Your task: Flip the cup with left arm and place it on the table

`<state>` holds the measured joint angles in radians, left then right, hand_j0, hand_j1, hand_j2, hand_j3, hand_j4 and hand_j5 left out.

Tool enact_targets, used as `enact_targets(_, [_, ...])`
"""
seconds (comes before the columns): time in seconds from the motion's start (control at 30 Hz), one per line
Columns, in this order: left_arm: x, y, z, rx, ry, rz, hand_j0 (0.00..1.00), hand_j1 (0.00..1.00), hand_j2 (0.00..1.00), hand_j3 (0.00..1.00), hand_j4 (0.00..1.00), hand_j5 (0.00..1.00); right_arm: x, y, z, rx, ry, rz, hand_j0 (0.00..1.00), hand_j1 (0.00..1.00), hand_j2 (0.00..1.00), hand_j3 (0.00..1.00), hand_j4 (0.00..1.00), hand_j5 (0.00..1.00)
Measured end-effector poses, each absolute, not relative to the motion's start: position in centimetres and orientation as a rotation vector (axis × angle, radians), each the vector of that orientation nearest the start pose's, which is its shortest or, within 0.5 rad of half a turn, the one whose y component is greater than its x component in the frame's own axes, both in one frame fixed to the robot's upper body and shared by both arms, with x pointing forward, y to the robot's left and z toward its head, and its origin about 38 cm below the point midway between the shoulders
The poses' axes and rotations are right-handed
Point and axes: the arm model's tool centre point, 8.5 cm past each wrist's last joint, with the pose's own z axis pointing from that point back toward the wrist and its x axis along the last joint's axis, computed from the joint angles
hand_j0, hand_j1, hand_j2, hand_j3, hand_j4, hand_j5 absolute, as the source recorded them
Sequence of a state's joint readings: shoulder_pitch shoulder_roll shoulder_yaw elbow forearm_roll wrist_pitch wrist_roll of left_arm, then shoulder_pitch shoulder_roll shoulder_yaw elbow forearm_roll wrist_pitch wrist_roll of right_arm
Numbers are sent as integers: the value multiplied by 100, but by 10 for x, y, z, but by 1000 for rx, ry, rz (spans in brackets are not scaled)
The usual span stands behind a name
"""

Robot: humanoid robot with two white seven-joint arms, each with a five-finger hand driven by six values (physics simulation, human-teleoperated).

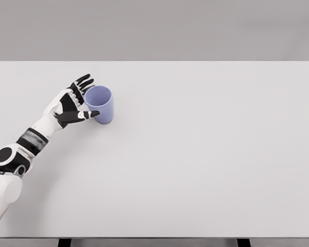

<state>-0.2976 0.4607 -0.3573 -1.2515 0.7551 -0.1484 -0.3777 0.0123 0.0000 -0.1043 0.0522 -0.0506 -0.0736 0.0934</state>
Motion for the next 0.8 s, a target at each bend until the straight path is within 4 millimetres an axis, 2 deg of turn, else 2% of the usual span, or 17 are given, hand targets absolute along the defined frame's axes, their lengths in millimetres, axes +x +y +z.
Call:
enact_targets(0.27, [427, 303, 94, -494, -1548, -293, 100, 100, 100, 100, 100, 100, -17, -263, -261, 1, -23, -153, 100, 100, 100, 100, 100, 100])
enact_targets(0.3, [421, 305, 88, -492, -1534, -290, 99, 99, 99, 99, 99, 99, -17, -263, -261, 1, -23, -153, 100, 100, 100, 100, 100, 100])
enact_targets(0.4, [413, 314, 91, -480, -1538, -297, 99, 99, 99, 99, 99, 99, -17, -263, -261, 1, -23, -153, 100, 100, 100, 100, 100, 100])
enact_targets(0.57, [412, 333, 114, -442, -1582, -324, 100, 100, 100, 100, 100, 100, -17, -263, -261, 1, -23, -153, 100, 100, 100, 100, 100, 100])
enact_targets(0.7, [410, 356, 132, -381, -1628, -381, 100, 100, 100, 100, 100, 100, -17, -263, -261, 1, -23, -153, 100, 100, 100, 100, 100, 100])
enact_targets(0.8, [408, 372, 154, -326, -1662, -452, 100, 100, 100, 100, 100, 100, -17, -263, -261, 1, -23, -153, 100, 100, 100, 100, 100, 100])
